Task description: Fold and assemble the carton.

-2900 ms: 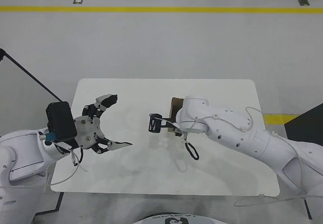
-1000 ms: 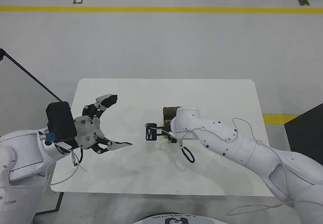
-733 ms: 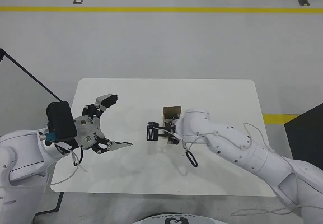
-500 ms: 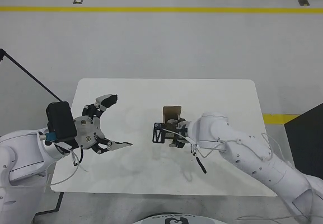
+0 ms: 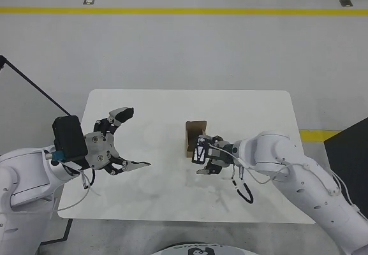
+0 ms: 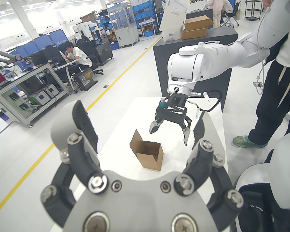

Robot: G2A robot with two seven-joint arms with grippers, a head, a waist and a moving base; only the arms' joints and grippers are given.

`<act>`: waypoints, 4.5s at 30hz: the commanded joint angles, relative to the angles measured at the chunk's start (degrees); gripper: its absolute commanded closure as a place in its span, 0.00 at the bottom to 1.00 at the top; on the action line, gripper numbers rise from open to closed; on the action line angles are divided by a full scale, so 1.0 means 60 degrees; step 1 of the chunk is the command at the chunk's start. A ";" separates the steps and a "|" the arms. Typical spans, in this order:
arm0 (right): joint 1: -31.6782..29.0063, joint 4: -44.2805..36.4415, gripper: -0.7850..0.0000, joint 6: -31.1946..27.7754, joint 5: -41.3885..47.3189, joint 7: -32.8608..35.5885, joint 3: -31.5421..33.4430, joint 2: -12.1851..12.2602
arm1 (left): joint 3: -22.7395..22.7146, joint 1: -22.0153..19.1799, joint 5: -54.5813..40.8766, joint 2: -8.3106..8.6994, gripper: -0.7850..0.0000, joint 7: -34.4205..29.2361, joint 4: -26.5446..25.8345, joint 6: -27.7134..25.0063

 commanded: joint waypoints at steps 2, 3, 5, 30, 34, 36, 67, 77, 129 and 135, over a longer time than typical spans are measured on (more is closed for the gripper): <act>-0.0057 0.0036 0.00 0.0034 0.0200 -0.0175 0.0002 -0.0007 | 0.0000 0.0000 0.0000 0.0000 0.00 0.0000 0.0000 0.0000; -0.0167 0.0287 0.00 0.0063 0.1112 -0.0794 0.0187 -0.0015 | 0.0000 0.0000 0.0000 0.0000 0.00 0.0000 0.0000 0.0000; -0.0165 0.0856 0.00 -0.0406 0.2325 -0.0939 0.0583 0.0054 | 0.0000 0.0000 0.0000 0.0000 0.00 0.0000 0.0000 0.0000; -0.0020 0.4341 0.00 0.1499 1.0773 0.1495 0.1566 0.0315 | 0.0513 0.0280 -0.0807 0.0010 0.00 -0.0573 0.0130 0.0929; 0.0002 0.4761 0.00 0.1735 1.1303 0.1725 0.1576 0.0311 | 0.0786 0.0392 -0.1886 0.0055 0.74 -0.1406 0.0075 0.1691; 0.0020 0.4898 0.55 0.1766 1.1413 0.1756 0.1600 0.0311 | 0.0695 0.0368 -0.2242 0.0090 1.00 -0.1790 0.0009 0.1856; -0.0088 0.5199 1.00 0.3607 1.0640 0.0065 0.1257 0.0166 | 0.3802 -0.1269 -0.5706 0.0033 1.00 -0.5952 0.2177 0.7850; 0.0506 0.5802 1.00 0.4252 1.0490 -0.0852 0.0437 -0.0205 | 0.6298 -0.3637 -0.7181 -0.0525 1.00 -0.5643 0.5034 0.9076; 0.1074 0.5926 1.00 0.6019 0.9218 -0.1930 -0.0792 -0.0921 | 0.8472 -0.5268 -0.7176 -0.1511 1.00 -0.3963 0.7769 1.0145; 0.1068 0.5939 1.00 0.6118 0.9124 -0.2012 -0.0815 -0.0989 | 0.8474 -0.5258 -0.7133 -0.1552 1.00 -0.4019 0.7776 1.0151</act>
